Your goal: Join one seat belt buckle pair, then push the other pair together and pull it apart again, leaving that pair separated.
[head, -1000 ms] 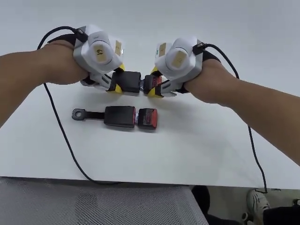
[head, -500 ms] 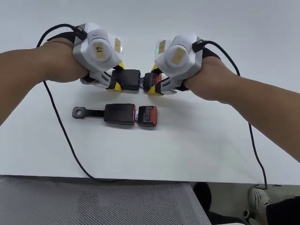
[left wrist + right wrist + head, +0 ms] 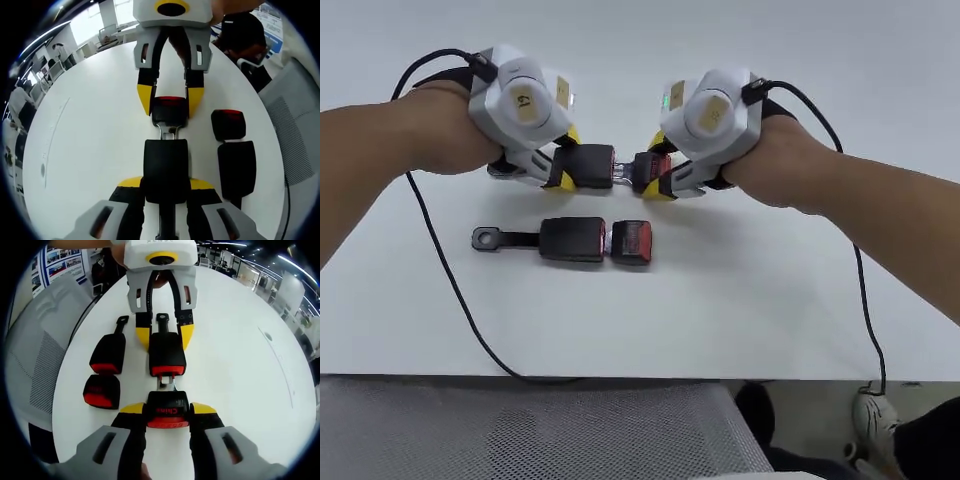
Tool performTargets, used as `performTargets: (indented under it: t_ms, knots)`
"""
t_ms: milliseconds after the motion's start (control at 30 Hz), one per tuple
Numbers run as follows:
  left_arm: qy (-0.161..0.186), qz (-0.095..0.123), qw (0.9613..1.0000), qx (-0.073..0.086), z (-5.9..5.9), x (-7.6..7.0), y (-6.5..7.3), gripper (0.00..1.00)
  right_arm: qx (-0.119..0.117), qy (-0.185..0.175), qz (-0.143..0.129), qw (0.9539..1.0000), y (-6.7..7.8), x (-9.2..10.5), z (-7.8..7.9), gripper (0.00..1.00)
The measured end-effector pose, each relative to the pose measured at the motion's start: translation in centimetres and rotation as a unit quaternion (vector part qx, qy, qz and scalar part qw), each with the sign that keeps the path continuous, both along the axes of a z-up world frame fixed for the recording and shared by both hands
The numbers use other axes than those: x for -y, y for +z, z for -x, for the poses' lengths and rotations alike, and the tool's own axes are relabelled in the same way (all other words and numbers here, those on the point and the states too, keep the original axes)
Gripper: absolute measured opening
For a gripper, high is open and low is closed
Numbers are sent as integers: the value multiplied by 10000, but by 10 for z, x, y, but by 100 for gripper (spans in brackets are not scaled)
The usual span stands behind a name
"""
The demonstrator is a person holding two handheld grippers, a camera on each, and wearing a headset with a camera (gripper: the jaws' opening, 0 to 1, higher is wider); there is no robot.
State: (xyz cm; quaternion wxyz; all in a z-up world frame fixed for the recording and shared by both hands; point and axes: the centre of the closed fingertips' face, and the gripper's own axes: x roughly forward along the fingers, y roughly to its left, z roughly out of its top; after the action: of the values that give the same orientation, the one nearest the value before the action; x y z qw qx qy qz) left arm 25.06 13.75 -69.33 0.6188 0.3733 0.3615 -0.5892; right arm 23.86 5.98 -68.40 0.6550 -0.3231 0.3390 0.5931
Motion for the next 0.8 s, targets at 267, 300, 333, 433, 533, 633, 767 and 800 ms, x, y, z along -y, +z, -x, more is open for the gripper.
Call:
performTargets:
  t_ms: [267, 300, 333, 433, 533, 633, 767, 800]
  knots:
    - [6, -60, 10000, -45, 2, 1, 2, 32, -15, -128, 89, 9999, -4, 32, -2, 32]
    - [4, -67, 10000, -47, 2, 2, 2, 32, -32, -158, 86, 9998, -4, 35, 0, 32]
    - [2, -79, 10000, -55, 2, 2, 2, 32, -14, -152, 100, 9998, -4, 41, 1, 32]
    - [-6, -104, 9999, -70, 2, 2, 2, 32, -16, -181, 153, 9997, -5, 55, 1, 32]
    - [-15, -124, 9999, -75, 2, 3, 2, 33, 1, -223, 250, 9994, -6, 73, 0, 32]
    - [-64, -128, 9999, -43, 3, 3, 3, 33, 17, -316, 347, 9989, -6, 94, -1, 32]
    - [-81, -123, 9999, 2, 3, 4, 4, 33, -19, -411, 416, 9983, -7, 119, -2, 32]
    - [-71, -131, 9999, 0, 3, 4, 4, 33, -17, -406, 458, 9981, -7, 124, -2, 32]
